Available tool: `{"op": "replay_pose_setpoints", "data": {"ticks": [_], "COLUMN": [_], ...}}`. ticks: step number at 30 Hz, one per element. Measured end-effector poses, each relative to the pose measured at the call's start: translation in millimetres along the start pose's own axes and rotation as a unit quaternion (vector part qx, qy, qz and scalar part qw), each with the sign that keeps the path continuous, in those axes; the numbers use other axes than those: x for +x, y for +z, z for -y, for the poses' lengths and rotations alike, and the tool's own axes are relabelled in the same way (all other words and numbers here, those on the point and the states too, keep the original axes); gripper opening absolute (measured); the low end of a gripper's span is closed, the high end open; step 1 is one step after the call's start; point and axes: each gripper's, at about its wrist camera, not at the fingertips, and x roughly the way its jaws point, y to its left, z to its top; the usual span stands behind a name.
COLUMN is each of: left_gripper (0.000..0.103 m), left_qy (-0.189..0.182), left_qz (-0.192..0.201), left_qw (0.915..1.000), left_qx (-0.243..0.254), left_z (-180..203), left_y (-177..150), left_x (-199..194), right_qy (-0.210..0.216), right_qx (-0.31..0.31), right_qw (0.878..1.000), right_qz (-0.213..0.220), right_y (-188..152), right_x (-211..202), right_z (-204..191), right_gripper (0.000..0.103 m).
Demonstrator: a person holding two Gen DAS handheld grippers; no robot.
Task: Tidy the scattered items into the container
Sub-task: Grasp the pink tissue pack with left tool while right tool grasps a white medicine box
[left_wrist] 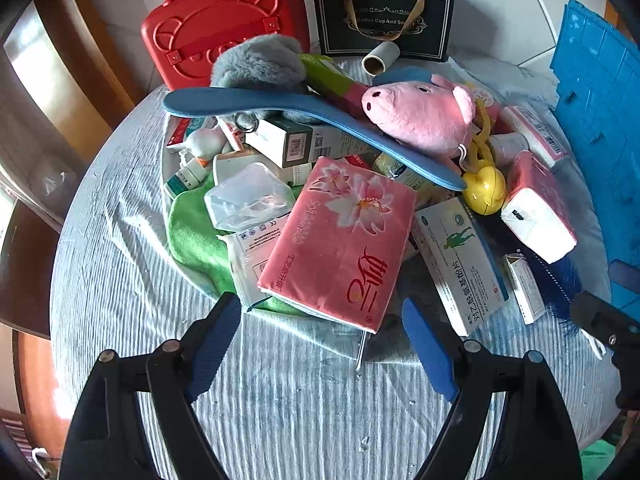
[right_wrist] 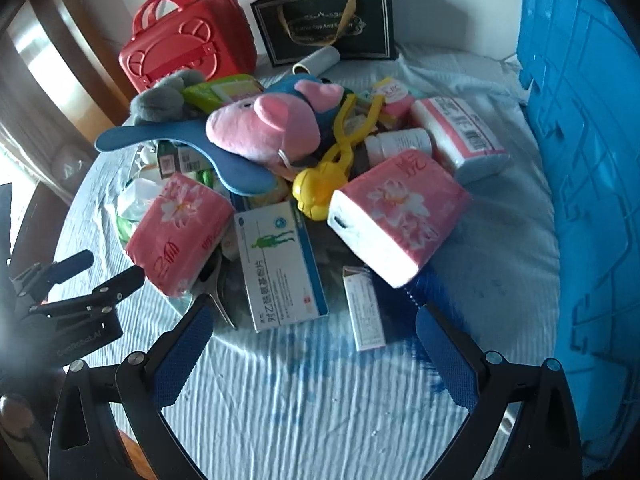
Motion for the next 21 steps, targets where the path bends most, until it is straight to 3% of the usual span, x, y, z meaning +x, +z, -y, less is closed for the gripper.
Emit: {"op": "replay_pose_setpoints", "data": {"ticks": [7,9,13,16,21], "left_gripper": [0.084,0.098,0.1,0.098,0.097], "left_qy": [0.003,0.001,-0.009,-0.032,-0.029], "left_qz": [-0.025,-0.025,-0.049,-0.04,-0.015], "left_qw": [0.9981,0.9971,0.9952,0.9959,0.9971], "left_qx": [0.057,0.071,0.084,0.074,0.069], "left_z": [12.2,13.8,13.1,3.9,-12.9], "left_y": [22.6,26.4,29.9,27.2,15.7], "left_x": [45.5,56.2,82.0,81.2,65.0], "right_qy": [-0.023,-0.032,-0.034,-0.037,-0.031], "right_qx": [0.039,0.043,0.054,0.048,0.012], "right_qw": [0.999,0.998,0.997,0.997,0.998], "right_qz": [-0.016,-0.023,-0.037,-0.042,-0.046], "right_y": [-0.9,-1.3,-1.5,2.3,14.9], "right_x": [20.4,27.9,44.9,58.0,83.8], "right_z": [4.2,0.7,-5.6,-12.4,-29.6], "right_gripper": [0.103,0.103,0.103,0.103,0.103]}}
